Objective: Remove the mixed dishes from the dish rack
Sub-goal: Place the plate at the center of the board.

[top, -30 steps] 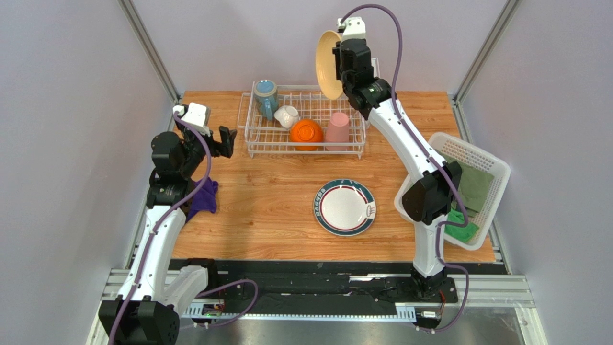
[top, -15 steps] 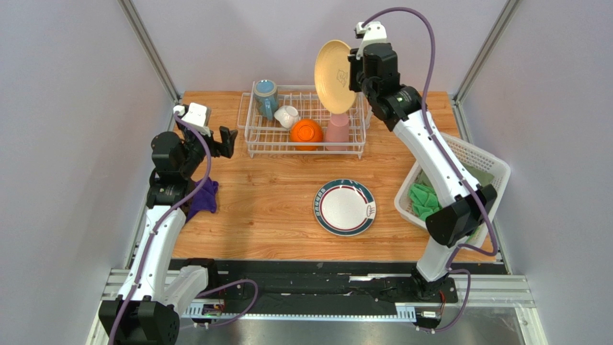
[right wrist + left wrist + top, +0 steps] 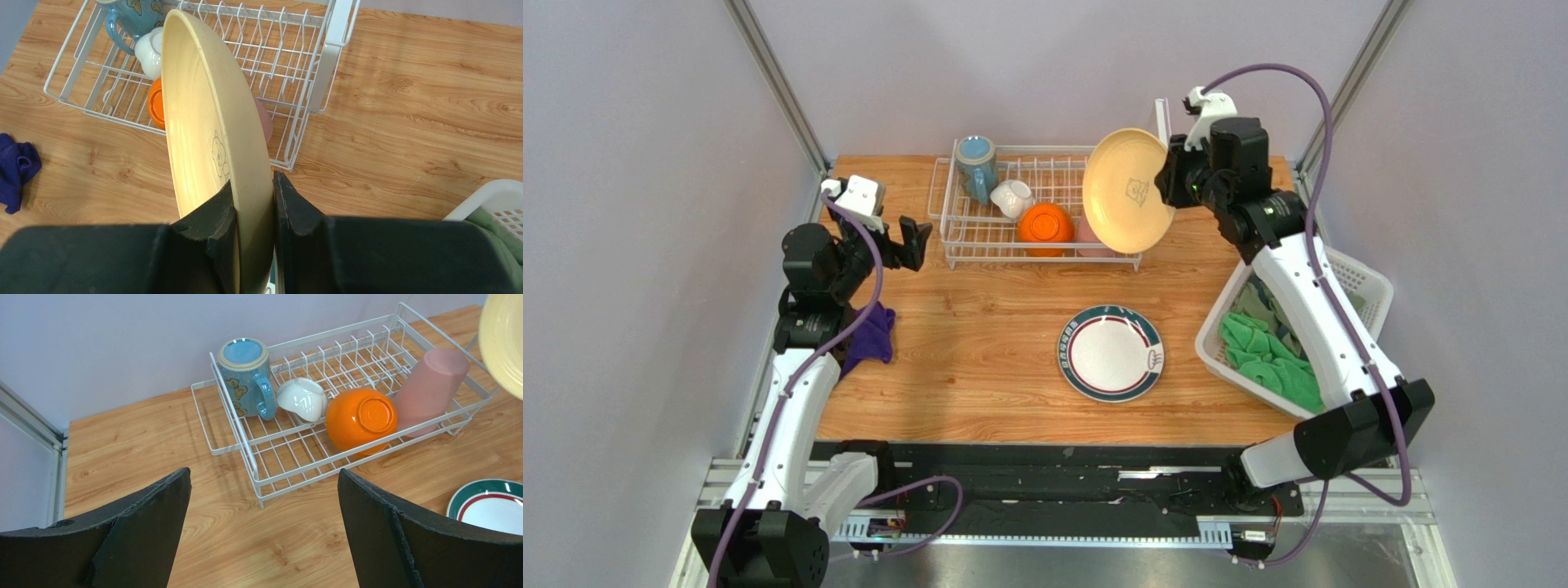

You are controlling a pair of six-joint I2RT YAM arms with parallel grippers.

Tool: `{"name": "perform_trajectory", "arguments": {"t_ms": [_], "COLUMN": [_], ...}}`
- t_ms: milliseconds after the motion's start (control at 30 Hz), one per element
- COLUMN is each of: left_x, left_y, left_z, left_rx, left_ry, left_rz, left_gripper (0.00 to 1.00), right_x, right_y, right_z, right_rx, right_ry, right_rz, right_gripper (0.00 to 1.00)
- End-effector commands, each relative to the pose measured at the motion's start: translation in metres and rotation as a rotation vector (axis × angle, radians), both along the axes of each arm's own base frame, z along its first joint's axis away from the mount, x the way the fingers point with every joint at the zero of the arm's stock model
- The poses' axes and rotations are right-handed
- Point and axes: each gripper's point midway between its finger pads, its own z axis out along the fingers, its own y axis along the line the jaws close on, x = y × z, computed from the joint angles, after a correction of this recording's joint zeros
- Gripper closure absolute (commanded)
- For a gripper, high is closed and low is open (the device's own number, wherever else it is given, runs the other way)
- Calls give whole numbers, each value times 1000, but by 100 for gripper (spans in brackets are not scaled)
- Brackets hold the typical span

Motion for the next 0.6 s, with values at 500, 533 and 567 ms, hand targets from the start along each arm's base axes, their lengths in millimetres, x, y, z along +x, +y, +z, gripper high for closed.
{"name": "perform_trajectory", "arguments": {"t_ms": [500,533,567], "left_x": [4,4,4], "left_y": [-4,-4,-4], "left_z": [-3,-3,-3], "left_rx": [-5,-5,-4], "left_ry": [9,10,8], "left_rz": [-29,-29,-27], "left_gripper": [3,3,3], "right_x": [-84,-84,-84], "right_y": [15,15,14], "right_z": [-94,-101,-106], "right_rx": [130,133,136], "right_ry": [183,202,214], "right_rz": [423,429,436], "right_gripper": [100,100,100]}}
